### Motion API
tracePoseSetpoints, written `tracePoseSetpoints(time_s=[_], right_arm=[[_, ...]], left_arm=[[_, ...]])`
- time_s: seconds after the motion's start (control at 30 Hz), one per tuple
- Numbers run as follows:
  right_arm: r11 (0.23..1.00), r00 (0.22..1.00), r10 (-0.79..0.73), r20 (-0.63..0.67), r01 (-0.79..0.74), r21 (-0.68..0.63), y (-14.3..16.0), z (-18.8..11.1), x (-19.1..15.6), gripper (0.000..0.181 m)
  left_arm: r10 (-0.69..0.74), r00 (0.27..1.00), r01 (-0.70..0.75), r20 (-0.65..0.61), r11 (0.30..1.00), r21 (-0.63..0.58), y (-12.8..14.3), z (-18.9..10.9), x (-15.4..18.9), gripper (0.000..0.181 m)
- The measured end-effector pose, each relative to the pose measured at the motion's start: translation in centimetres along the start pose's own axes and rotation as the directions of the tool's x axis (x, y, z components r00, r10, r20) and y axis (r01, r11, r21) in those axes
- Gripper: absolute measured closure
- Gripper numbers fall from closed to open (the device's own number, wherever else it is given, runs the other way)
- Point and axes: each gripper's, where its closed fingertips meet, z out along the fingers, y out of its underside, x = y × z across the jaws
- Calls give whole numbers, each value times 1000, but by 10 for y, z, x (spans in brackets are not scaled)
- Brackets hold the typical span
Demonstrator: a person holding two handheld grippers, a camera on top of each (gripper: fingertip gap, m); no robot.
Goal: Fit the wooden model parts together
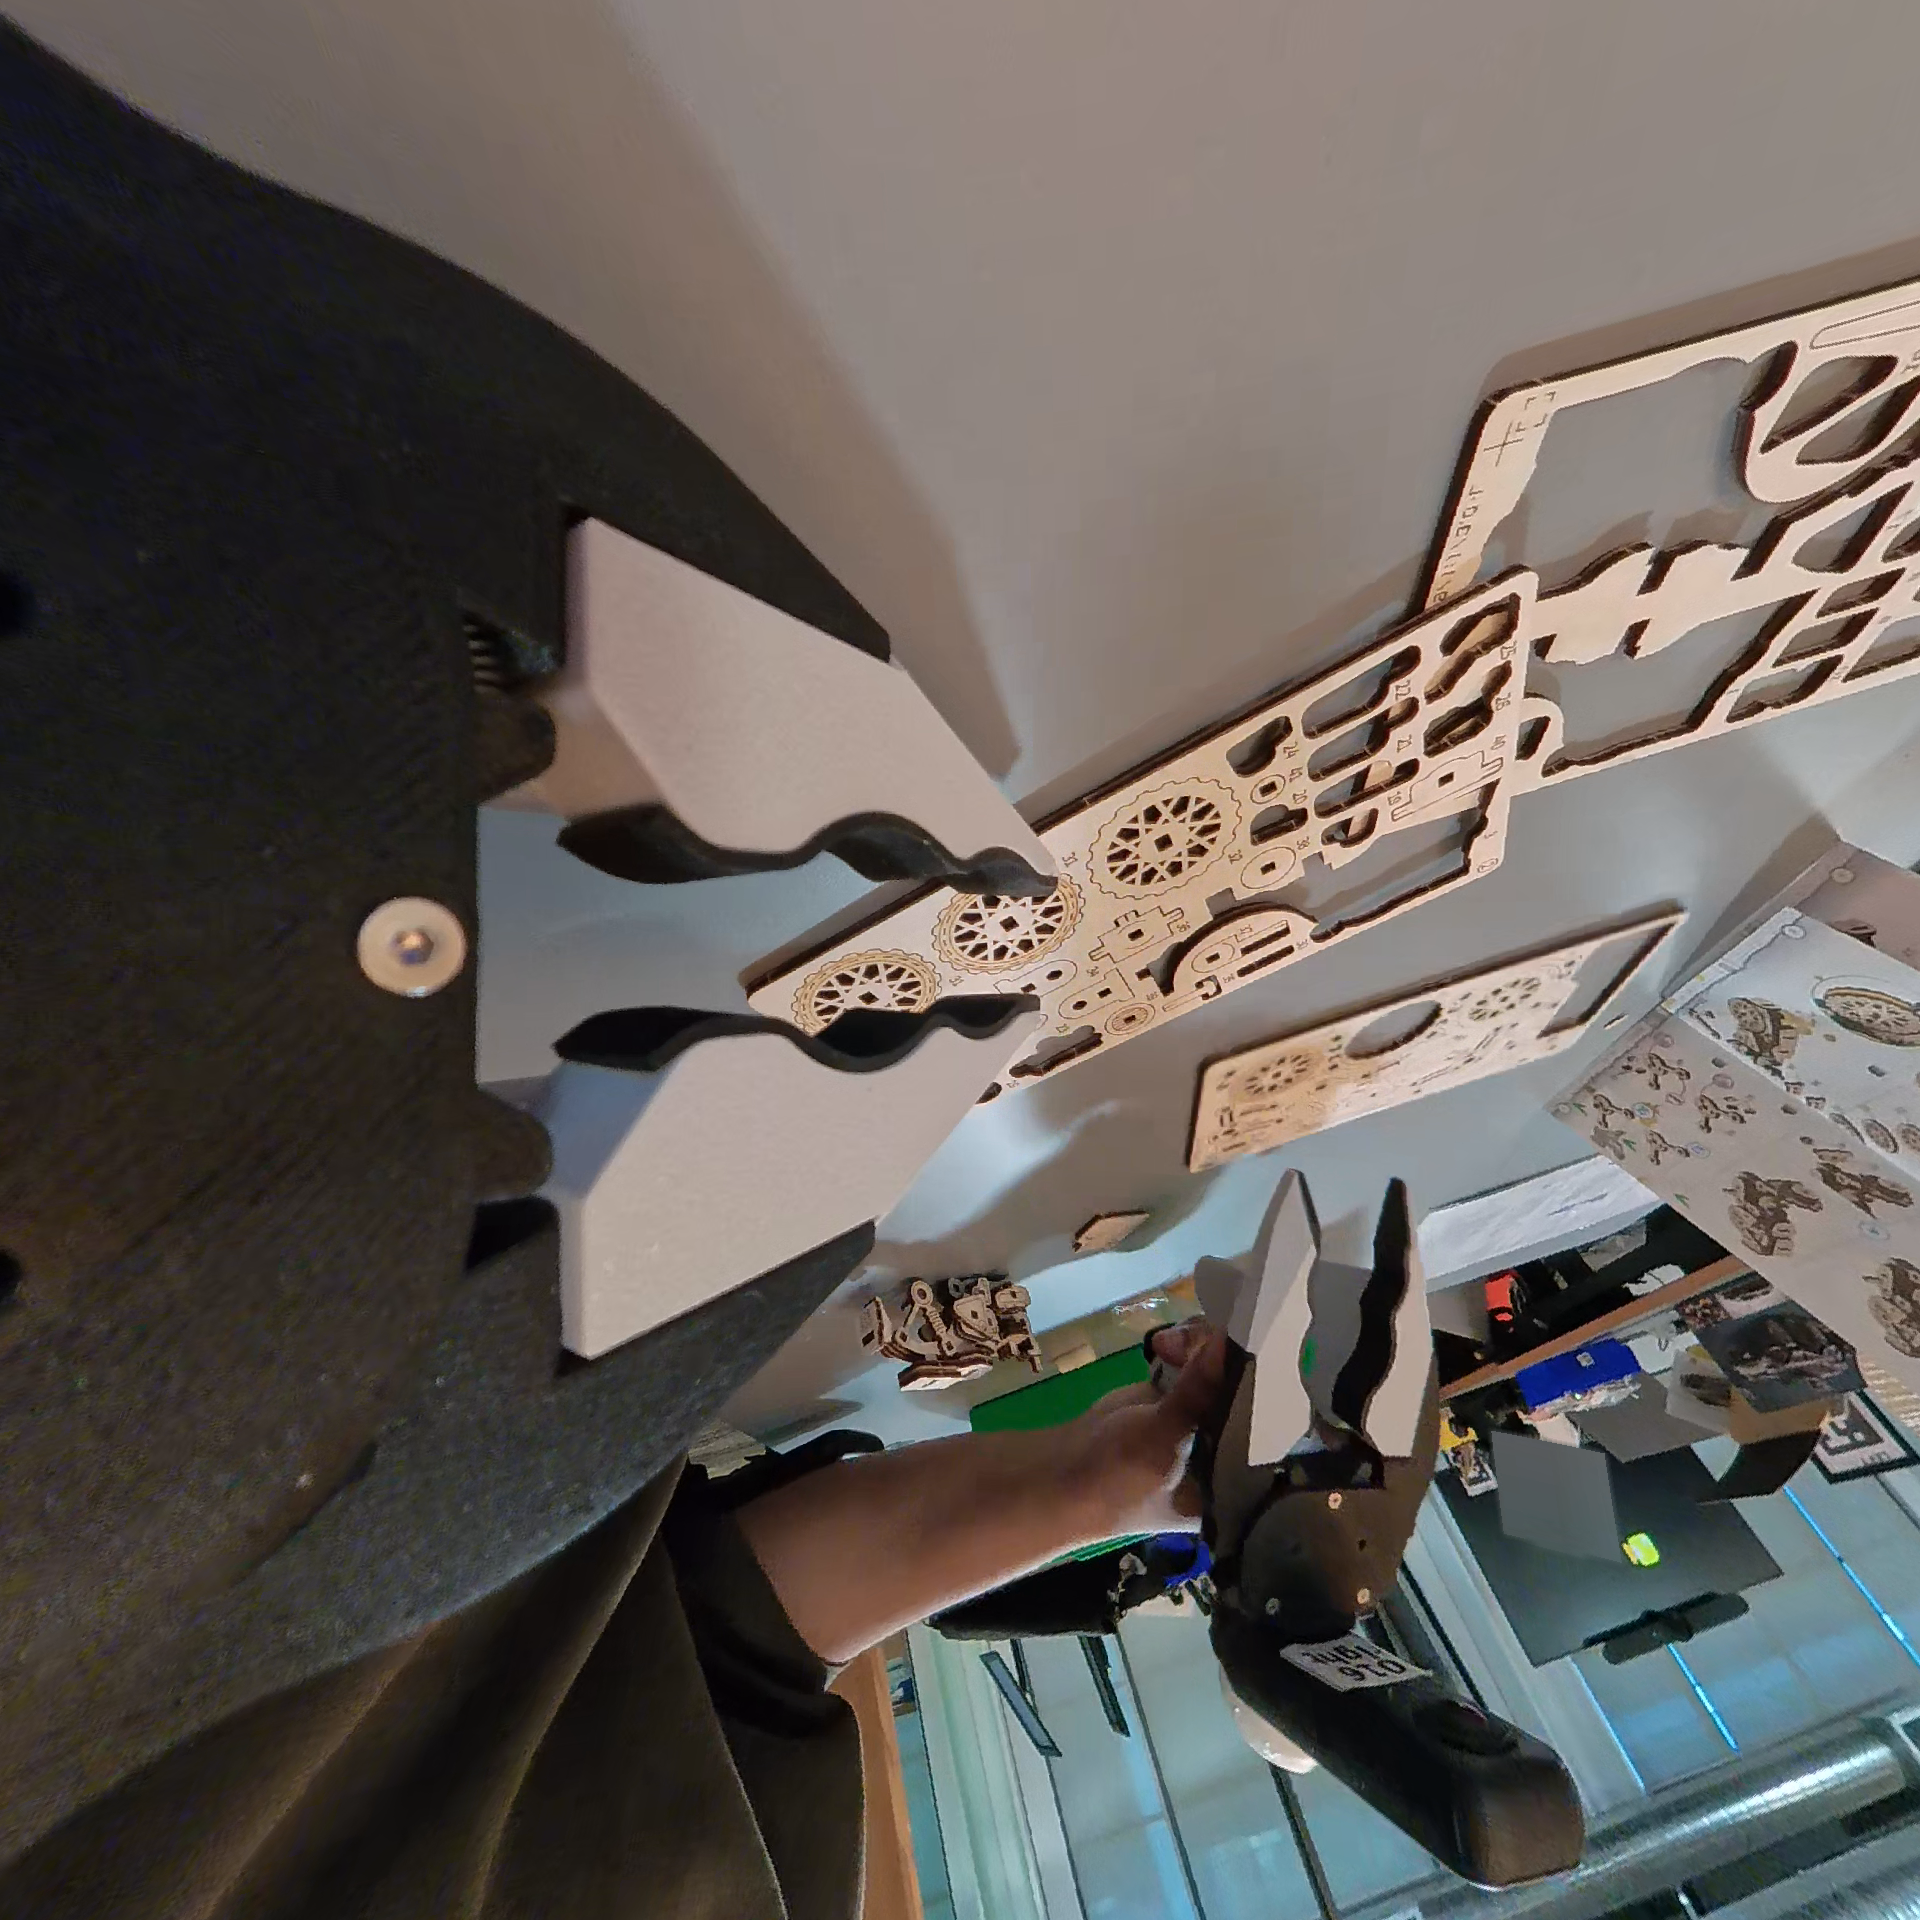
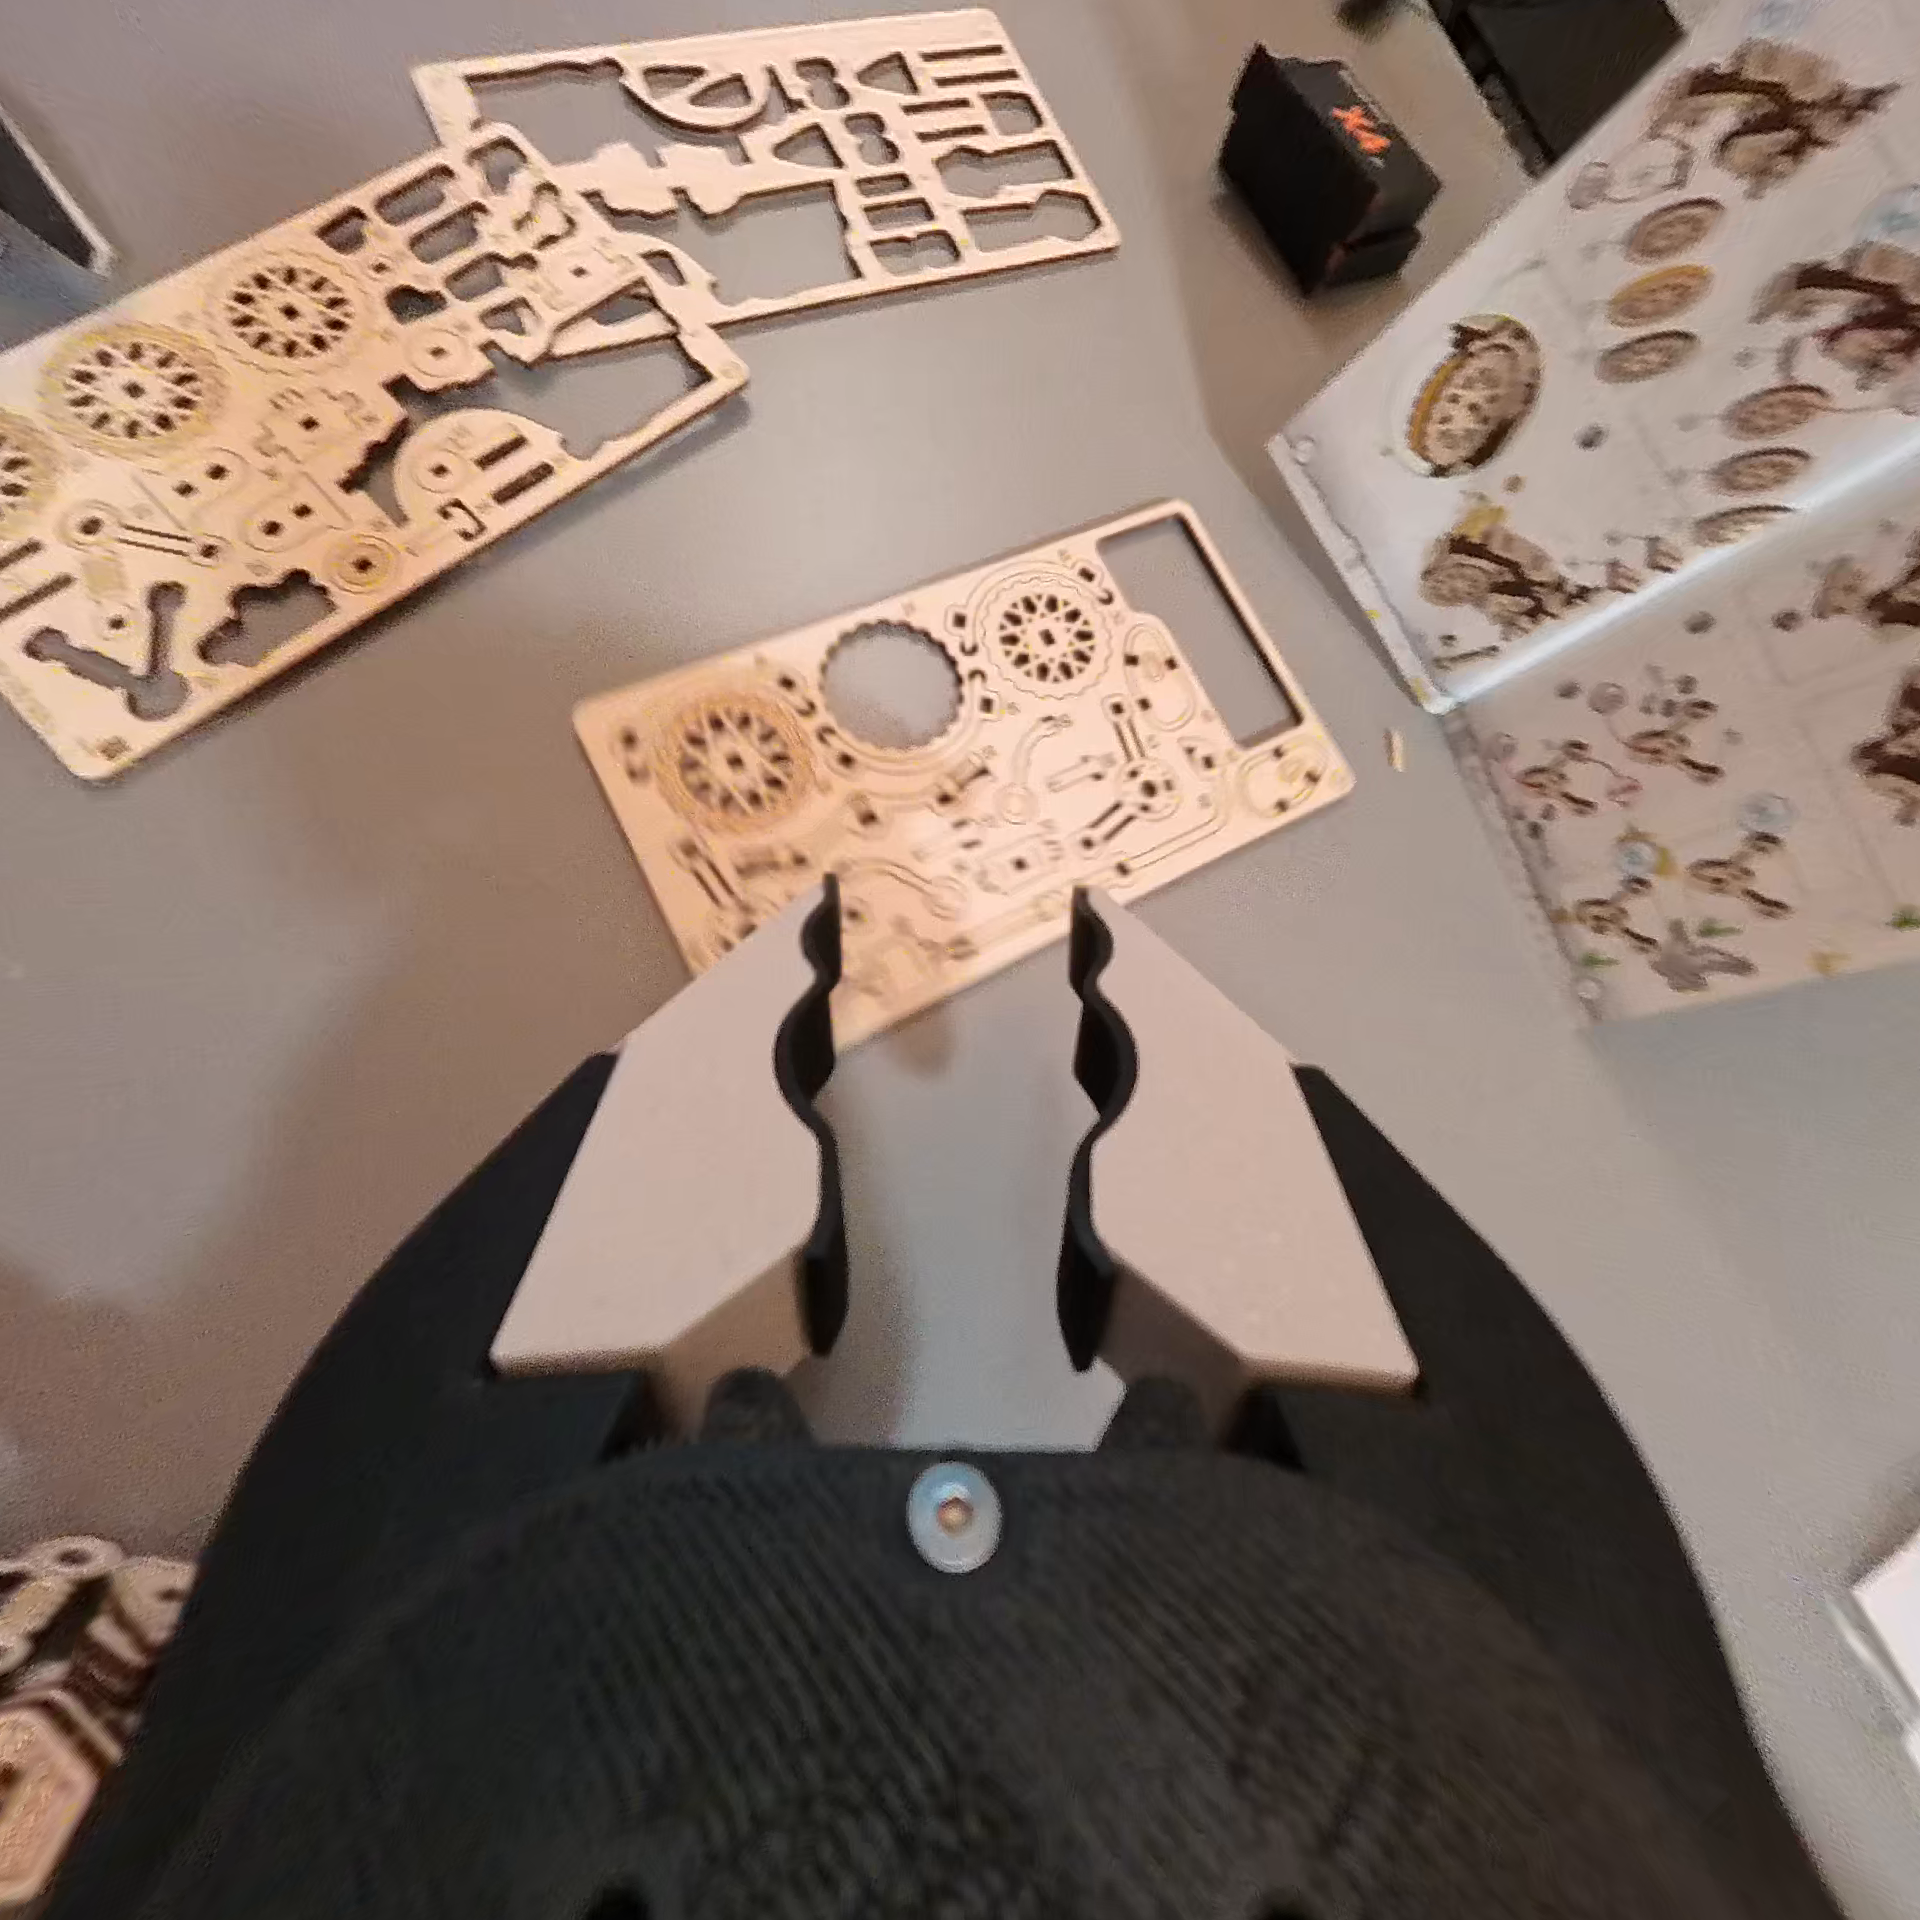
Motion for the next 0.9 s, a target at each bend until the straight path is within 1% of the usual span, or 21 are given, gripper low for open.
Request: tracePoseSetpoints(time_s=[0.1,0.13,0.2,0.23,0.47,0.9], right_arm=[[1000,997,14,81,-16,23,-6,6,-19,139],[1000,996,20,92,-21,10,-4,8,-22,141],[999,996,10,92,-6,-46,8,15,-23,141],[999,995,15,102,-12,-33,7,15,-24,147],[995,985,95,147,-92,-29,10,16,-23,146],[993,986,117,118,-113,-33,9,17,-21,148]], left_arm=[[0,1000,0,0,1000,0,0,0,0,162],[0,1000,0,0,1000,0,0,0,0,163],[0,1000,0,0,1000,0,0,0,0,163],[0,1000,0,0,1000,0,0,0,0,163],[0,1000,0,3,1000,0,0,0,0,163],[0,1000,0,6,1000,0,0,0,-1,164]])
